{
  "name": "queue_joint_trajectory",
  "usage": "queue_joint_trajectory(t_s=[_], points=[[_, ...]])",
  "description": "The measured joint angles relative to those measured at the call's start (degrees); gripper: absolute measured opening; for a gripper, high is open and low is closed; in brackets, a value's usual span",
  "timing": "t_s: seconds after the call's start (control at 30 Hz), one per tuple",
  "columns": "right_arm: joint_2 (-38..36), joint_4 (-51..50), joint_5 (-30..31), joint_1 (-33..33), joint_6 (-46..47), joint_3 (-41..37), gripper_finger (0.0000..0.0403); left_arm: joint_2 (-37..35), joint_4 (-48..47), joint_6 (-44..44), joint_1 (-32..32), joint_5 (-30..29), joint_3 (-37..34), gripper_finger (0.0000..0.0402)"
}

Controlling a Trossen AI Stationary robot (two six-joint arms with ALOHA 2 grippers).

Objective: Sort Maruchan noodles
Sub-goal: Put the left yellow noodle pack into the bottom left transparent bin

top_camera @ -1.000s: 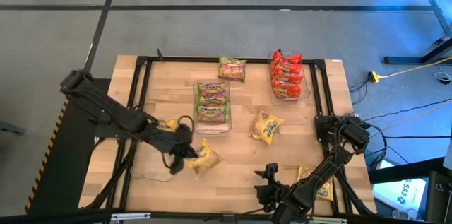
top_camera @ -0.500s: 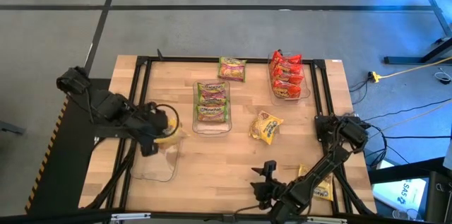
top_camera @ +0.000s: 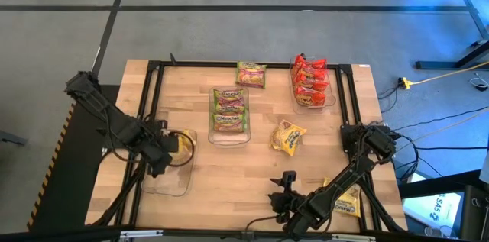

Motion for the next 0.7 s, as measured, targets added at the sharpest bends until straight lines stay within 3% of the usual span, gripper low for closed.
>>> queue_joint_trajectory(t_s=[0.3, 0.7], points=[[0.09, -0.02, -0.74, 0.09, -0.19, -0.02, 0.0253, 0.02, 7.77, 0.16, 0.75, -0.96, -9.89, 0.0008], [0.09, 0.0, -1.46, -0.02, -0.19, -0.01, 0.0253, 0.0, 8.9, 0.01, 1.86, -2.81, -12.78, 0.0064]])
